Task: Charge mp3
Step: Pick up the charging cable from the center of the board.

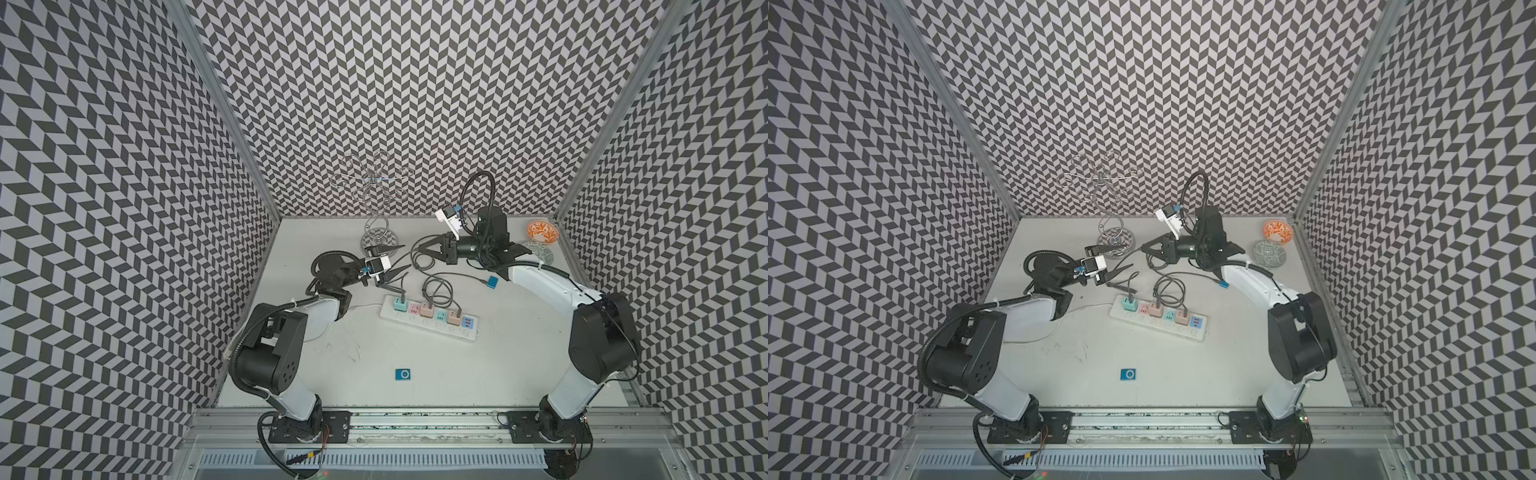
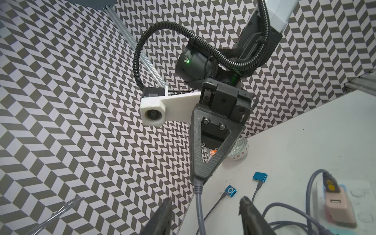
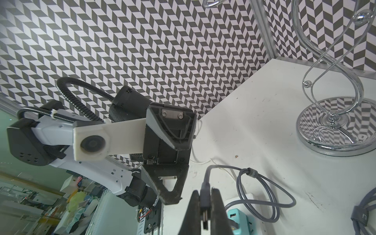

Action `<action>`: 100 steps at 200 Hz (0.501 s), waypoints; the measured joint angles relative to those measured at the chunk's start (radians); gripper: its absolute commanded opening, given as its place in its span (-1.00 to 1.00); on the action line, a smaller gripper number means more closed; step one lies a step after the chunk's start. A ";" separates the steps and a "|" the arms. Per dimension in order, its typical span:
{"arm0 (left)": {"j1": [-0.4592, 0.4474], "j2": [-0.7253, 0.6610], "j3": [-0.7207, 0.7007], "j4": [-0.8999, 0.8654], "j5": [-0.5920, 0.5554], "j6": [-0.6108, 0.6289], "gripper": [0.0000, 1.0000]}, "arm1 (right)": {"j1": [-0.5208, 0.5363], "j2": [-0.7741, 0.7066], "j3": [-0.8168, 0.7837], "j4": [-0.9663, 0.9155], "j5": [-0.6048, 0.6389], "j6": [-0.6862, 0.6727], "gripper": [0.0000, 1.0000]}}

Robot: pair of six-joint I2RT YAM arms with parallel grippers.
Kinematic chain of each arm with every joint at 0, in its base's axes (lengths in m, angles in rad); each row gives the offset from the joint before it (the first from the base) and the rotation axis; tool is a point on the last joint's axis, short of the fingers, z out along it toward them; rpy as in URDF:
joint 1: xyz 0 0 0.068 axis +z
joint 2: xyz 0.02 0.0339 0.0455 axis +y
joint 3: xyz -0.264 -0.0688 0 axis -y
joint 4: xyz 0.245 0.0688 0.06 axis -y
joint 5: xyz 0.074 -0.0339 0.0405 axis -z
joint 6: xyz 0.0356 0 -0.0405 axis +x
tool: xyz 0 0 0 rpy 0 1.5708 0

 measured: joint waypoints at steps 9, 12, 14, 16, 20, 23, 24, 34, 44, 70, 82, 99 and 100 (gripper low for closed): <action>-0.002 0.030 0.000 0.067 0.005 -0.044 -0.04 | 0.000 0.000 0.000 0.003 -0.003 0.005 -0.90; -0.002 0.040 0.000 0.087 0.006 -0.057 -0.07 | 0.000 0.000 0.000 0.004 -0.003 0.006 -0.90; -0.002 0.047 0.000 0.103 0.007 -0.067 -0.08 | 0.000 0.000 0.000 0.004 -0.005 0.008 -0.90; -0.002 0.053 0.000 0.113 0.009 -0.076 -0.08 | 0.000 0.000 0.000 0.005 -0.005 0.009 -0.90; -0.002 0.064 0.000 0.135 0.010 -0.089 -0.09 | 0.000 0.000 0.000 0.005 -0.006 0.011 -0.90; -0.002 0.074 0.000 0.151 0.012 -0.104 -0.09 | 0.000 0.000 0.000 0.006 -0.007 0.014 -0.90; -0.003 0.076 0.000 0.154 0.012 -0.107 -0.10 | 0.000 0.000 0.000 0.006 -0.007 0.015 -0.90; -0.004 0.098 0.000 0.196 0.014 -0.135 -0.13 | 0.000 0.000 0.000 0.009 -0.012 0.024 -0.90; -0.005 0.111 0.000 0.224 0.014 -0.157 -0.14 | 0.000 0.000 -0.002 0.018 -0.016 0.034 -0.90; -0.015 0.119 0.001 0.269 0.014 -0.193 -0.22 | 0.000 0.000 -0.007 0.042 -0.025 0.058 -0.90; -0.024 0.121 0.003 0.270 0.011 -0.202 -0.27 | 0.000 0.000 -0.008 0.050 -0.031 0.066 -0.90; -0.037 0.128 0.011 0.272 0.010 -0.207 -0.28 | 0.000 0.000 -0.010 0.056 -0.036 0.072 -0.90; -0.037 0.129 0.012 0.273 0.010 -0.207 -0.28 | 0.000 0.000 -0.010 0.056 -0.036 0.073 -0.90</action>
